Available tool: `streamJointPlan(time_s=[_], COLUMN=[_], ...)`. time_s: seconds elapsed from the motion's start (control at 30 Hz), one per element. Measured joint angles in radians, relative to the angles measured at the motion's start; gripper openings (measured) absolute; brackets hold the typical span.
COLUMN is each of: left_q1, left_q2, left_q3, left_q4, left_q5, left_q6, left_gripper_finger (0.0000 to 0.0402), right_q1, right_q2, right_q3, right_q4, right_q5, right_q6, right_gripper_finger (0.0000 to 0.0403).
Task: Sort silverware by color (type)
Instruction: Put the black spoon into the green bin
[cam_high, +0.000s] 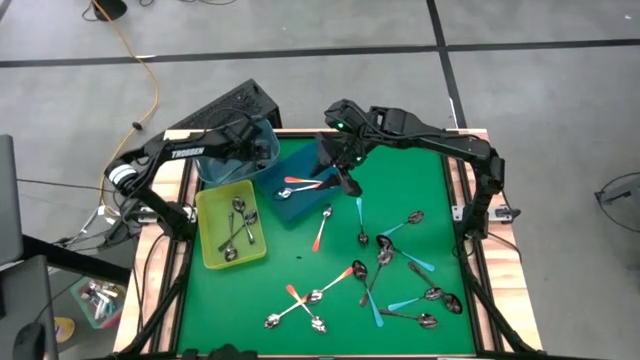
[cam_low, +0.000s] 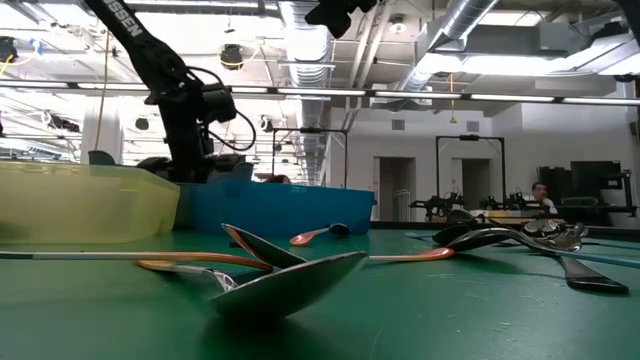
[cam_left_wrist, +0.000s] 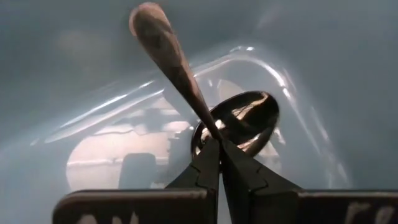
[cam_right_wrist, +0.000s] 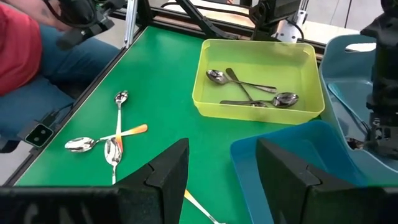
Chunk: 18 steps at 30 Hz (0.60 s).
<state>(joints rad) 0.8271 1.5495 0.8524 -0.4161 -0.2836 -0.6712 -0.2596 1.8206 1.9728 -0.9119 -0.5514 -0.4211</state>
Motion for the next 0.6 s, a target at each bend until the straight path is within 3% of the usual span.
streamJointPlan(time_s=[0.2, 0.43, 0.6], left_q1=[-0.015, -0.019, -0.017], left_q2=[-0.046, -0.052, -0.051], left_q3=[0.0, 0.0, 0.0], left_q4=[0.003, 0.007, 0.01], left_q5=[0.017, -0.05, -0.05], left_q6=[0.0, -0.018, -0.022], left_gripper_finger=[0.0, 0.0002, 0.0032], right_q1=[-0.003, -0.005, -0.005], right_q2=[0.0, 0.0, 0.0], right_q3=[0.0, 0.0, 0.0], right_q4=[0.003, -0.001, -0.001], right_q5=[0.0, 0.0, 0.0], right_q6=[-0.006, -0.005, -0.005], right_gripper_finger=[0.0198, 0.0198, 0.0198])
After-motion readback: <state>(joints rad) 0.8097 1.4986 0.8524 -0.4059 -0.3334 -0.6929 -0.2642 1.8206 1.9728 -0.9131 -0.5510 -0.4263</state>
